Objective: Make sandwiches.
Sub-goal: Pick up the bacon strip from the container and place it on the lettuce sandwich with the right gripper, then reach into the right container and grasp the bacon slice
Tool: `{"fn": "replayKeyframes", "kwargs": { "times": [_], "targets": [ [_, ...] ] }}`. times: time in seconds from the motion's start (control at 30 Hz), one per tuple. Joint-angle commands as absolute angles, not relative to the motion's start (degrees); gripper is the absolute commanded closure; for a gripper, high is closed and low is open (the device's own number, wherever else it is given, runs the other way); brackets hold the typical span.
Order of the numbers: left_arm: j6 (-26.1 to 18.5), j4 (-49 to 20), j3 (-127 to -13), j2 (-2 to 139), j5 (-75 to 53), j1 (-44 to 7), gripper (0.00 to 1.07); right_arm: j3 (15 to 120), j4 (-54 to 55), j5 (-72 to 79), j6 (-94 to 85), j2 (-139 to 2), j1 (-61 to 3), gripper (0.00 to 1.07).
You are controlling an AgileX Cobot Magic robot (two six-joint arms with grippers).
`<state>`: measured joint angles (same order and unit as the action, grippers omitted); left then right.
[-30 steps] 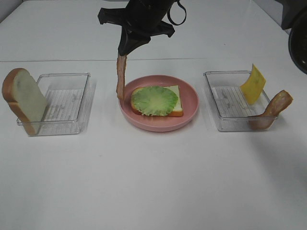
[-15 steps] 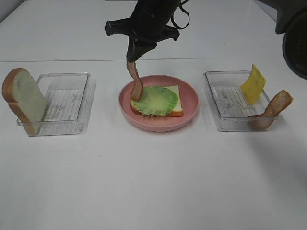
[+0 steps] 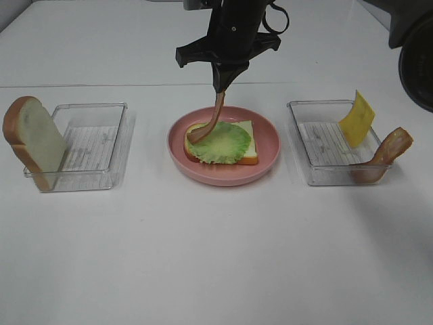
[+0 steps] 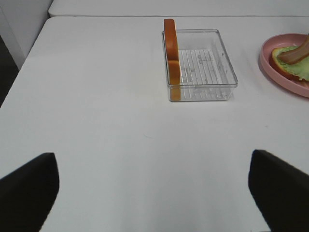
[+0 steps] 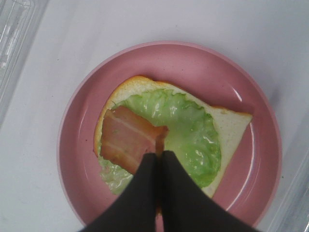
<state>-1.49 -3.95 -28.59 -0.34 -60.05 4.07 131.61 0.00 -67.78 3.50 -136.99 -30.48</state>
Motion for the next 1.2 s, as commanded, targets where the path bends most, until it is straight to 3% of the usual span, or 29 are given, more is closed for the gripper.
{"fn": "replayKeyframes", "kwargs": {
  "times": [0.03, 0.5, 0.57, 0.63, 0.67, 0.73, 0.77, 0.8, 0.83, 0.87, 0.9, 1.2],
  "targets": [
    [-0.97, -4.35, -28.59, -1.49, -59.19, 3.95, 0.06, 131.38, -0.46, -68.47, 3.95, -137.17, -30.37, 1.07],
    [-0.97, -4.35, -28.59, -1.49, -59.19, 3.95, 0.06, 131.38, -0.52, -69.79, 5.1, -138.71, -30.37, 1.05],
    [-0.97, -4.35, -28.59, -1.49, -59.19, 3.95, 0.06, 131.38, -1.09, -69.84, 5.1, -138.71, -30.37, 0.99],
    [-0.97, -4.35, -28.59, -1.49, -59.19, 3.95, 0.06, 131.38, -2.75, -70.07, 5.5, -138.71, -30.37, 0.82],
    [-0.97, -4.35, -28.59, -1.49, -59.19, 3.95, 0.06, 131.38, -2.75, -70.07, 5.5, -138.71, -30.37, 0.82],
    [-0.97, -4.35, -28.59, -1.49, -59.19, 3.95, 0.06, 131.49, -4.58, -70.59, 5.9, -138.71, -30.37, 0.41],
    [-0.97, -4.35, -28.59, -1.49, -59.19, 3.95, 0.06, 131.49, -4.58, -70.59, 5.9, -138.71, -30.37, 0.41],
    [-0.97, -4.35, -28.59, -1.49, -59.19, 3.95, 0.06, 131.67, -5.16, -70.76, 5.9, -138.71, -30.37, 0.31],
    [-0.97, -4.35, -28.59, -1.49, -59.19, 3.95, 0.06, 131.67, -5.16, -70.76, 5.9, -138.71, -30.37, 0.31],
    [-0.97, -4.35, -28.59, -1.49, -59.19, 3.95, 0.06, 131.67, -5.84, -70.99, 5.9, -138.54, -30.37, 0.18],
    [-0.97, -4.35, -28.59, -1.49, -59.19, 3.95, 0.06, 131.67, -5.96, -71.56, 5.9, -138.03, -30.37, 0.13],
    [-0.97, -4.35, -28.59, -1.49, -59.19, 3.95, 0.06, 131.67, -6.25, -73.4, 5.21, -134.42, -30.37, 0.13]
  ]
}}
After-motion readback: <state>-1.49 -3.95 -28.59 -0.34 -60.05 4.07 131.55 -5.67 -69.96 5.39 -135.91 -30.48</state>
